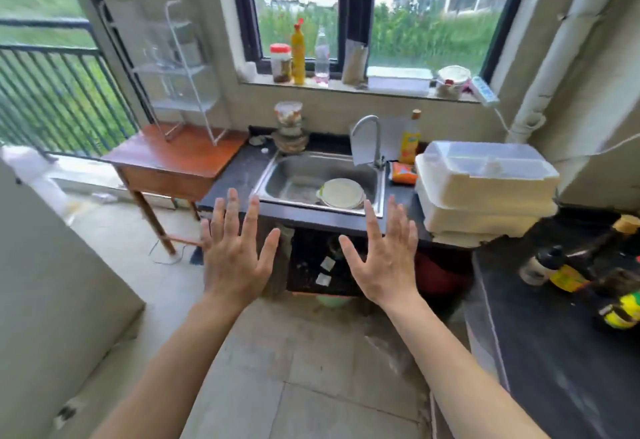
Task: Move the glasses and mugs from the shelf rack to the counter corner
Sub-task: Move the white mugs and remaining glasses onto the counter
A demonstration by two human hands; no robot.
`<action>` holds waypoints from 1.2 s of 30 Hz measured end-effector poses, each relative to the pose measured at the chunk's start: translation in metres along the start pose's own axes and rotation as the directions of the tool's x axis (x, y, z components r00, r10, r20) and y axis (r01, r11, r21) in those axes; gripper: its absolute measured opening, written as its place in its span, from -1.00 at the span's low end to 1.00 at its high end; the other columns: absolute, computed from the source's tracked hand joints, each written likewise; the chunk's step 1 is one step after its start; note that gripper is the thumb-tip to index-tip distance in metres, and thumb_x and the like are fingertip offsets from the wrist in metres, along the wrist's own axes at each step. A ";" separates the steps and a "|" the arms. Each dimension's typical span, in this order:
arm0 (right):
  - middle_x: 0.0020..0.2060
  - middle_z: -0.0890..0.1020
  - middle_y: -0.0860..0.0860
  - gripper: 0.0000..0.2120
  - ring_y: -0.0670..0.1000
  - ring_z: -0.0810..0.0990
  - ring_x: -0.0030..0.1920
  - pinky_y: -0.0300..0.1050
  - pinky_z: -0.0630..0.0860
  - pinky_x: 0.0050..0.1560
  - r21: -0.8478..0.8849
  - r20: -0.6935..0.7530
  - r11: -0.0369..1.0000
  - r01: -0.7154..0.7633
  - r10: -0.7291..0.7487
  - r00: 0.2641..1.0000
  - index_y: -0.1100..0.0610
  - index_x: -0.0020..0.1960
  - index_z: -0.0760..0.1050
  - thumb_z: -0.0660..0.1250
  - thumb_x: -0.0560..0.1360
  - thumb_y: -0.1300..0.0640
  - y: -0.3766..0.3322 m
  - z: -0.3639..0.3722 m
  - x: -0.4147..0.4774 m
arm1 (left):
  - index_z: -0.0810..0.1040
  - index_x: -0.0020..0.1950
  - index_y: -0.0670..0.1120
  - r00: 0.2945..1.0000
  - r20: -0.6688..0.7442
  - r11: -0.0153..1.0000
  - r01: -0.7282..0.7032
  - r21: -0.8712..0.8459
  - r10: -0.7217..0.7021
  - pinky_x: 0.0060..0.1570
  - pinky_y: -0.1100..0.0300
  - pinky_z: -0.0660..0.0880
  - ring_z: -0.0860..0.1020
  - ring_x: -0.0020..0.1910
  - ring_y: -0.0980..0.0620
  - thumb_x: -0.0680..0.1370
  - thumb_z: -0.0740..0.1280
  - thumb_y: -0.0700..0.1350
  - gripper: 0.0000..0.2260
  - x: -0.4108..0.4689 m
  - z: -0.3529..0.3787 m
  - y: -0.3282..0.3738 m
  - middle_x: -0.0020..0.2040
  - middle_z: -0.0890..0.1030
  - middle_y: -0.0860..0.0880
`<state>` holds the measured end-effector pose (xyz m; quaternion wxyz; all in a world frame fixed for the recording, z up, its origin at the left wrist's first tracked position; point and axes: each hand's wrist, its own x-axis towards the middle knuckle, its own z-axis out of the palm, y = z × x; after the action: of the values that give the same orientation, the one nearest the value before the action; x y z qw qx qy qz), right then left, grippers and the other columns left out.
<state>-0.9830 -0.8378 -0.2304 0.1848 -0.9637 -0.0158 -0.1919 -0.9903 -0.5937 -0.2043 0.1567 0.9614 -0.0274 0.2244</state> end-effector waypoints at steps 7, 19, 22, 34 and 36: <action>0.60 -0.02 0.16 -0.25 0.23 -0.01 0.59 0.30 0.03 0.52 0.031 0.040 0.988 0.151 -0.152 0.988 -0.01 0.60 0.09 0.07 0.52 -0.34 -0.149 0.090 0.110 | 0.11 0.63 -0.01 0.989 -0.011 0.989 0.148 0.026 -0.148 0.50 -0.23 0.04 0.01 0.60 -0.19 0.58 0.00 0.27 -0.34 0.078 -0.020 -0.151 0.64 0.01 -0.15; 0.61 -0.04 0.16 -0.26 0.20 -0.06 0.60 0.21 -0.07 0.56 0.087 0.084 0.951 0.297 -0.304 0.949 -0.03 0.62 -0.02 0.07 0.56 -0.33 -0.292 0.202 0.257 | 0.05 0.63 0.02 0.971 -0.056 0.969 0.236 0.074 -0.232 0.50 -0.22 0.01 -0.02 0.61 -0.19 0.59 0.02 0.26 -0.34 0.211 -0.021 -0.309 0.64 -0.03 -0.14; 0.61 -0.07 0.15 -0.26 0.19 -0.09 0.60 0.19 -0.10 0.57 0.102 0.101 0.947 0.306 -0.316 0.943 -0.03 0.62 -0.04 0.04 0.56 -0.33 -0.307 0.244 0.301 | 0.02 0.64 0.02 0.971 -0.037 0.966 0.241 0.096 -0.238 0.51 -0.21 -0.03 -0.07 0.61 -0.18 0.60 0.02 0.26 -0.35 0.249 -0.002 -0.349 0.65 -0.07 -0.13; 0.60 0.03 0.14 -0.30 0.15 -0.01 0.60 0.10 0.08 0.52 0.241 0.097 0.939 0.247 -0.276 0.956 -0.03 0.61 0.02 0.10 0.58 -0.29 -0.385 0.368 0.552 | -0.05 0.64 0.01 0.962 -0.040 0.960 0.272 0.069 -0.270 0.56 -0.09 -0.12 -0.17 0.61 -0.05 0.62 0.04 0.27 -0.33 0.496 0.055 -0.482 0.65 -0.10 -0.11; 0.60 0.06 0.14 -0.31 0.15 0.00 0.59 0.09 0.11 0.52 0.265 0.110 0.936 0.233 -0.270 0.957 -0.01 0.61 0.03 0.11 0.59 -0.27 -0.401 0.380 0.586 | -0.01 0.64 -0.01 0.957 -0.062 0.958 0.286 0.028 -0.284 0.56 -0.08 -0.09 -0.14 0.61 -0.06 0.61 0.04 0.28 -0.32 0.525 0.058 -0.501 0.65 -0.07 -0.11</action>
<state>-0.3430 -0.3503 -0.1962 0.2768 -0.9341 -0.1766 -0.1399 -0.4325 -0.1271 -0.1674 0.1706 0.9511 0.1201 0.2276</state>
